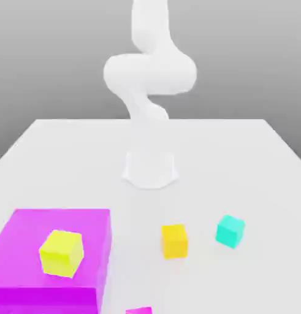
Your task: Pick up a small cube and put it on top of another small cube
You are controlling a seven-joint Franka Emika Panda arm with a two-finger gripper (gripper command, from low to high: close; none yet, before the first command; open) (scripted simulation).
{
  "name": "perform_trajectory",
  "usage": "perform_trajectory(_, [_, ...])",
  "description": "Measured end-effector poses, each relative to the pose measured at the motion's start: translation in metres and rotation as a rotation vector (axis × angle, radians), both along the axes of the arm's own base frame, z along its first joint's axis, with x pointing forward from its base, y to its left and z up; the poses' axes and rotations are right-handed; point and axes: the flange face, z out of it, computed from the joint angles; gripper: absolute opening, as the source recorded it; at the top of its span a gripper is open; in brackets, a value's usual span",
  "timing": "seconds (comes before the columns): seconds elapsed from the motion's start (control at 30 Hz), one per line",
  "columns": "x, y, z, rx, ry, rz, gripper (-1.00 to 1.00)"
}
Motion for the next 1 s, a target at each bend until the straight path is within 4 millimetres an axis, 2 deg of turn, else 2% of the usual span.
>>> perform_trajectory(0.13, [0.036, 0.046, -0.099, -0.034, 0.142, 0.166, 0.0])
perform_trajectory(0.2, [0.043, 0.07, -0.149, -0.057, 0.209, 0.247, 0.0])
perform_trajectory(0.3, [0.04, 0.106, -0.223, -0.101, 0.307, 0.368, 0.0])
perform_trajectory(0.37, [0.029, 0.128, -0.271, -0.136, 0.37, 0.447, 0.0])
perform_trajectory(0.47, [0.003, 0.153, -0.338, -0.195, 0.46, 0.563, 0.0])
perform_trajectory(0.63, [-0.062, 0.175, -0.436, -0.315, 0.603, 0.75, 0.0])
perform_trajectory(0.67, [-0.077, 0.179, -0.452, -0.342, 0.626, 0.794, 0.0])
perform_trajectory(0.7, [-0.082, 0.178, -0.464, -0.354, 0.638, 0.807, 0.0])
perform_trajectory(0.93, [-0.088, 0.176, -0.527, -0.361, 0.651, 0.817, 0.0])
perform_trajectory(0.97, [-0.088, 0.176, -0.531, -0.361, 0.651, 0.817, -1.0])
perform_trajectory(1.0, [-0.088, 0.176, -0.531, -0.361, 0.651, 0.817, -1.0])
